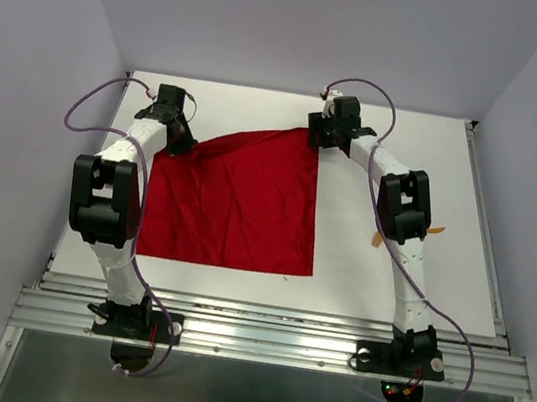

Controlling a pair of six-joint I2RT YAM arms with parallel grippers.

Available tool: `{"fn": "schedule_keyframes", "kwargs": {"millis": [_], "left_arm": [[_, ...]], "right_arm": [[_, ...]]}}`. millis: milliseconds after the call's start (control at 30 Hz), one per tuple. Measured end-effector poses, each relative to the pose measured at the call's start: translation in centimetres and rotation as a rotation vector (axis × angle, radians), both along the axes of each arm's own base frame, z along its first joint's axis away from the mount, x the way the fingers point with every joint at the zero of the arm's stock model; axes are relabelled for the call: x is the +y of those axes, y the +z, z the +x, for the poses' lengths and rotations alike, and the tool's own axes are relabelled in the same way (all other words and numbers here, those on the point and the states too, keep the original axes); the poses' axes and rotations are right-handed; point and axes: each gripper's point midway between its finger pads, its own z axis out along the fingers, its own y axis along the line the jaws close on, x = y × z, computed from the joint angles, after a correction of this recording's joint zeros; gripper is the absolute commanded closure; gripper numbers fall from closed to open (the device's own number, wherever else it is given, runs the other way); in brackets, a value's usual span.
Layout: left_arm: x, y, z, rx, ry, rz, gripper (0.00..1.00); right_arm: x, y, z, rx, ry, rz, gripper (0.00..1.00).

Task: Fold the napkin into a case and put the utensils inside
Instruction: Flatten out the napkin at the center of the board.

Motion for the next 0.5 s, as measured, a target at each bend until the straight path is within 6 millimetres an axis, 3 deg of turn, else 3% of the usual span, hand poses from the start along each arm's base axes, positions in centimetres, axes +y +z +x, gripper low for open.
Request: {"fn": "schedule_keyframes", "kwargs": {"millis": [333, 500], "left_arm": [[-0.4, 0.3, 0.0, 0.002, -0.031, -0.01, 1.0], [-0.6, 0.3, 0.0, 0.004, -0.042, -0.015, 1.0]], "right_arm": [[1.0, 0.0, 3.1, -0.08, 0.009, 0.014, 0.36], [1.2, 0.0, 3.6, -0.093, 0.01, 0.02, 0.48]]}}
